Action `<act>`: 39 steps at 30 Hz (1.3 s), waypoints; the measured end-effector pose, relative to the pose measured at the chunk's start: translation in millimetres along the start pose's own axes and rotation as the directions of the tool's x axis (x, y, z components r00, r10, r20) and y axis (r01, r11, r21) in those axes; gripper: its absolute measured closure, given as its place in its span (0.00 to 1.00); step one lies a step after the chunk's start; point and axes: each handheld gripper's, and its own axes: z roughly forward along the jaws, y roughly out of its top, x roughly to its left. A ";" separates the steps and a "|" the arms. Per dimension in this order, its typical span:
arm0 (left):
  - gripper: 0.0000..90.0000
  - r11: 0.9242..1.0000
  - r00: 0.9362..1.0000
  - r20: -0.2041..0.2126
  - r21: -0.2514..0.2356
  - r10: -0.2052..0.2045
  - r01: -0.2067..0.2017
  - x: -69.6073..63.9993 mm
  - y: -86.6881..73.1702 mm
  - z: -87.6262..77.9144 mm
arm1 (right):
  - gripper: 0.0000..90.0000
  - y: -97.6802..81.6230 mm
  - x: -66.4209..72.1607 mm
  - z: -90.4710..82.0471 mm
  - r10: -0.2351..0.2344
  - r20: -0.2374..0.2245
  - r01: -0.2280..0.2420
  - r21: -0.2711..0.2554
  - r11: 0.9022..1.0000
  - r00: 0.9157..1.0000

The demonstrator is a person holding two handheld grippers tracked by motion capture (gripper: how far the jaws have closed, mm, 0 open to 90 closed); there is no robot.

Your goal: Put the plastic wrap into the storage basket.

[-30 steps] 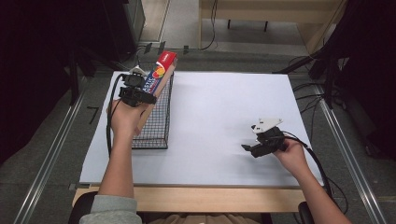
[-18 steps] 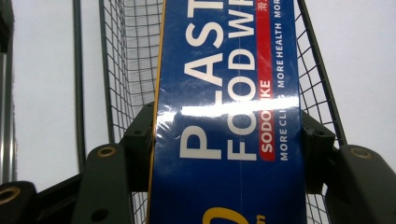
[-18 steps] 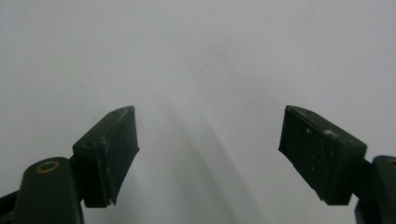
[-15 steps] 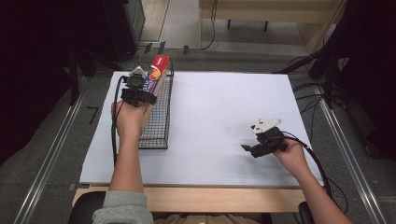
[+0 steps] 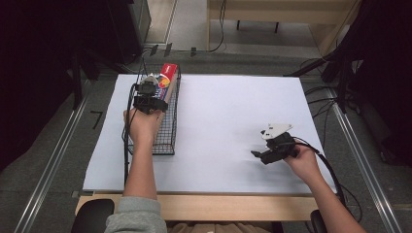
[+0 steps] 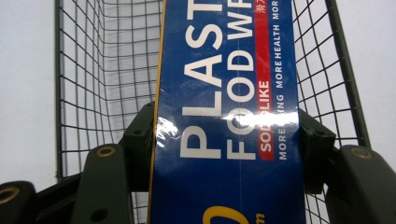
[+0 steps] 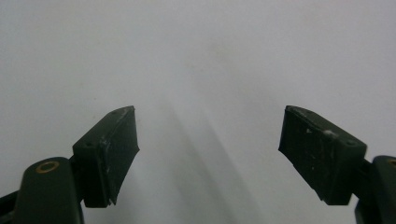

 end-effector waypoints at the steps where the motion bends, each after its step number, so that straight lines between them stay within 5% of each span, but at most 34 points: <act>1: 0.44 1.000 1.000 0.002 -0.001 -0.002 0.002 -0.2 -0.4 1.4 | 0.22 0.1 0.0 0.1 -0.003 0.001 0.003 -0.002 1.000 1.000; 10: 0.44 0.999 1.000 0.009 0.036 -0.016 0.016 -3.3 -5.5 19.7 | 0.22 0.2 0.4 -0.1 -0.007 0.004 0.007 0.000 1.000 1.000; 19: 0.42 0.999 0.999 0.047 0.049 -0.021 0.018 -5.2 -5.7 21.0 | 0.22 0.7 0.9 0.5 -0.018 0.002 0.018 0.005 1.000 1.000; 27: 0.42 0.996 0.999 0.050 0.093 -0.002 -0.003 -10.8 -9.1 30.5 | 0.22 0.8 1.6 1.2 -0.027 0.003 0.027 0.004 1.000 1.000; 37: 0.39 0.997 0.998 0.055 0.072 0.027 -0.031 -11.6 -8.5 22.1 | 0.22 0.8 2.0 1.3 -0.031 0.001 0.031 0.012 0.999 1.000; 39: 0.37 0.996 0.996 0.056 0.062 0.064 -0.067 -12.6 -9.9 16.0 | 0.22 0.8 2.0 1.2 -0.027 -0.003 0.027 0.010 1.000 1.000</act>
